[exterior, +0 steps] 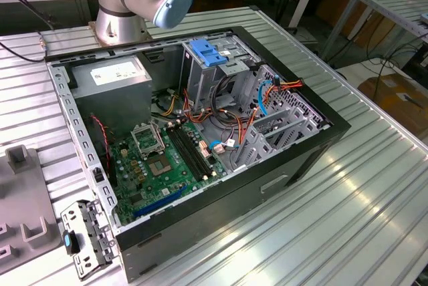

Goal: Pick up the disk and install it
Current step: 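Pick up the disk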

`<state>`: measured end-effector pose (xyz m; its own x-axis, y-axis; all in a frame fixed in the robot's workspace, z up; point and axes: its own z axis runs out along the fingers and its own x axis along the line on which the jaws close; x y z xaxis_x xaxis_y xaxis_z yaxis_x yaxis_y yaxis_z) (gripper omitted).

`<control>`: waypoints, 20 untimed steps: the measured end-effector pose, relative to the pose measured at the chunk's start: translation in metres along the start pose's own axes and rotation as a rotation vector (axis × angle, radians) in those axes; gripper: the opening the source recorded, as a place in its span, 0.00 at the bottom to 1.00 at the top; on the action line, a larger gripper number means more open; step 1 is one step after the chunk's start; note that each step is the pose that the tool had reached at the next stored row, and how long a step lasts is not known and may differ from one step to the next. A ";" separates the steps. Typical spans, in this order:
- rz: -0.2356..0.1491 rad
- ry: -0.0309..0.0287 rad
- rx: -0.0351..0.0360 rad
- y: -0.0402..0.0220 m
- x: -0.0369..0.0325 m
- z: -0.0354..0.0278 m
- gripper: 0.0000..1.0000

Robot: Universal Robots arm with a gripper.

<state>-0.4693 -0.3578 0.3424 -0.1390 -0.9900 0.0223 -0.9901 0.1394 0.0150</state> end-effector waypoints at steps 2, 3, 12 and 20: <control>-0.013 -0.0018 0.0000 0.0050 0.0006 0.0052 0.60; -0.017 -0.0028 -0.0001 0.0077 0.0008 0.0076 0.60; -0.131 -0.0023 0.0184 0.0077 0.0002 0.0193 0.60; -0.132 -0.0098 0.0196 0.0078 0.0000 0.0271 0.52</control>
<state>-0.4776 -0.3573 0.3154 -0.0078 -0.9999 0.0117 -1.0000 0.0077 -0.0023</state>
